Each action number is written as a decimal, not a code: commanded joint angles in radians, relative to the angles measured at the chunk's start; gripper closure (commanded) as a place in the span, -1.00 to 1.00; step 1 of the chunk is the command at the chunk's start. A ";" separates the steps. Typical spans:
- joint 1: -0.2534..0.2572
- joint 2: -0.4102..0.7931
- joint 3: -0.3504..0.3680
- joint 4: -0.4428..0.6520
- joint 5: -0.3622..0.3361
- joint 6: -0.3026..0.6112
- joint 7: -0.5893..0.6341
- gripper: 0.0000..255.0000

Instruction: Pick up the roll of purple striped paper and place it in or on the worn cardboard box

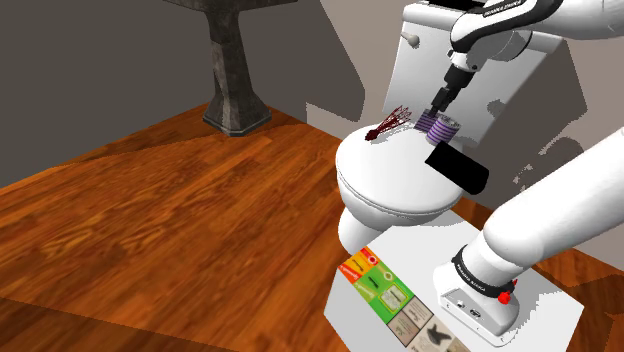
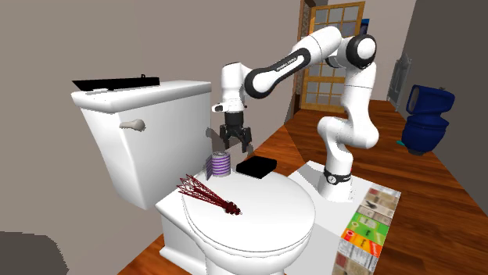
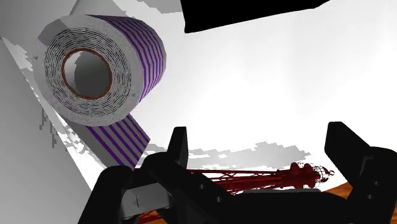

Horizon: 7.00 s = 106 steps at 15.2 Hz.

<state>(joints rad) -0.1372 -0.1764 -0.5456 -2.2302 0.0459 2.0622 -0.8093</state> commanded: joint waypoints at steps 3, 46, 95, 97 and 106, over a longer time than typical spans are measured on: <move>-0.013 0.169 -0.064 0.118 0.110 0.020 -0.147 -1.00; -0.113 0.442 -0.083 0.384 0.302 -0.049 -0.336 1.00; -0.140 -0.248 -0.060 -0.033 -0.128 -0.176 -0.125 1.00; -0.140 -0.242 -0.065 -0.056 -0.127 -0.149 -0.129 1.00; -0.139 -0.226 -0.079 -0.102 -0.125 -0.088 -0.141 1.00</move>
<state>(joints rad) -0.2761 -0.4028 -0.6244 -2.3317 -0.0796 1.9728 -0.9499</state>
